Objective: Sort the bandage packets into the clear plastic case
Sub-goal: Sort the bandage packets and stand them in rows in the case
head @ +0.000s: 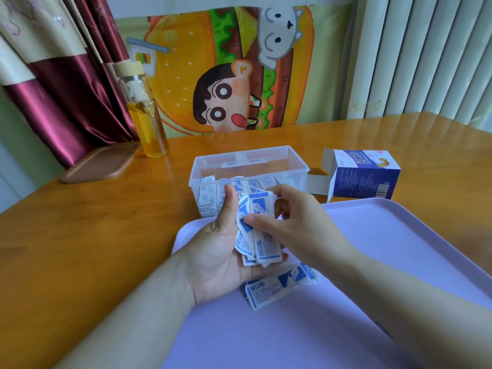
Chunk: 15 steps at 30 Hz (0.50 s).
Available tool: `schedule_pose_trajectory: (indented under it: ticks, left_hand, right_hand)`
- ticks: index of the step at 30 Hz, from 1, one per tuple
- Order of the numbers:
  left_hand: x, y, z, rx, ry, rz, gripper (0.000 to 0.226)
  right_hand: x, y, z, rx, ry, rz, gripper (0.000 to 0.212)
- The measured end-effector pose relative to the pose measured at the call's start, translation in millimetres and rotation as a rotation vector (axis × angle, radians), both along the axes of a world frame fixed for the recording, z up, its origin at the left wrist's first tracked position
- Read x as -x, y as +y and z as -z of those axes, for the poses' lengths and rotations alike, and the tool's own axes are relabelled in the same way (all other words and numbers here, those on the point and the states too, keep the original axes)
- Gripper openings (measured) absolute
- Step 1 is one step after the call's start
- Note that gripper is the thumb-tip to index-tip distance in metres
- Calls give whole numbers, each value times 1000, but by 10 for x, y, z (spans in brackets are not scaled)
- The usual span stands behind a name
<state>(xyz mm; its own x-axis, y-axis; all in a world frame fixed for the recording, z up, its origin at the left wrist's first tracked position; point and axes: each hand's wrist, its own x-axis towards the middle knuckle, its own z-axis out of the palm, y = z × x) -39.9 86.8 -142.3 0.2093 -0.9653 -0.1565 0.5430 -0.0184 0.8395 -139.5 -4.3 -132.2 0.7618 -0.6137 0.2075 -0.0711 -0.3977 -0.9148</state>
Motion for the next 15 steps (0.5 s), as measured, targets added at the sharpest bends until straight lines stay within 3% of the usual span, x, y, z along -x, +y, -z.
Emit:
schedule_pose_trajectory:
  ticks: [3,6,7,10,15]
  left_hand:
    - [-9,47,19,-14,27,34,65]
    - [59,94,-92,-37,70,21,60]
    - [64,105,-118,-56,84,-1,59]
    - [61,117,-169,-129,84,-90,48]
    - [143,153,-212,-161,-130,-80,11]
  right_hand:
    - [-1,-14,21,257,31,100,40]
    - [3,-39,-5,335,12,67,33]
    - [13,-50,-22,345,24,46,39]
    - [76,-106,-68,326,13,-96,91]
    - [119,-74,-48,532,117,-385,107]
